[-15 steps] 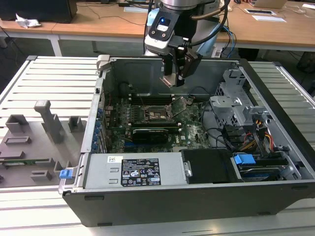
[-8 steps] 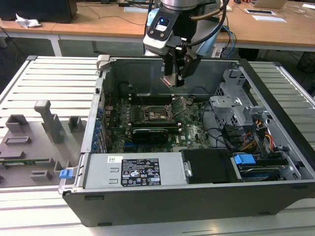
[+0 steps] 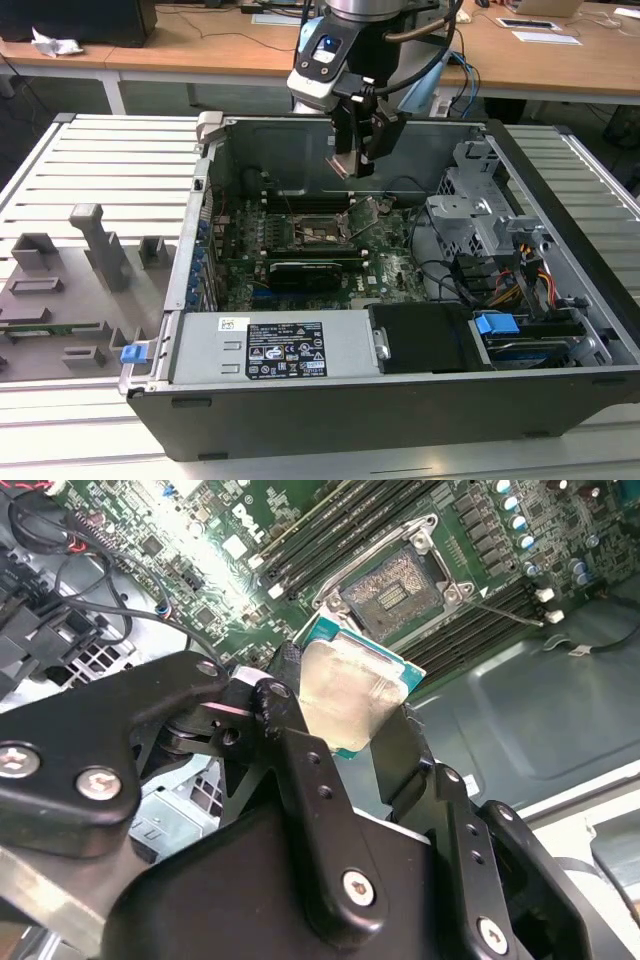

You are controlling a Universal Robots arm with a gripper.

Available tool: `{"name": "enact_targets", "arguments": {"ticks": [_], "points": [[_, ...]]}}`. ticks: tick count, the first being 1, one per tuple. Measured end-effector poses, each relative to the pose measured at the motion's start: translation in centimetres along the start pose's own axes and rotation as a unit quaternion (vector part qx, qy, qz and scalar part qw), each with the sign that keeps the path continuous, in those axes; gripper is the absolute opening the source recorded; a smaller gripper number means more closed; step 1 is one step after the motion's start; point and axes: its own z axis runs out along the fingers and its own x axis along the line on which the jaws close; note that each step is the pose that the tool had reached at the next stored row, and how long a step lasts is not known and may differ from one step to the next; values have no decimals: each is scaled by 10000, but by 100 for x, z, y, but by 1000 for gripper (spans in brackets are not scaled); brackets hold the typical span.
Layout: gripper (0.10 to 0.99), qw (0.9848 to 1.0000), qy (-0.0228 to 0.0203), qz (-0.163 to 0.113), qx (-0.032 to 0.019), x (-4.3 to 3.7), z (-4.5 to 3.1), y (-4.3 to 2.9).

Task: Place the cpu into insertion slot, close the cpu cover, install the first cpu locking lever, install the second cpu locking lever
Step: 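Place the cpu into insertion slot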

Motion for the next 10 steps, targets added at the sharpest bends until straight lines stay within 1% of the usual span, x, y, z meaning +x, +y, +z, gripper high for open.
{"name": "enact_targets", "arguments": {"ticks": [7,10], "points": [[525,9998,-16,190,-2,0,6,-1],[525,9994,-30,348,-4,0,13,-2]]}}
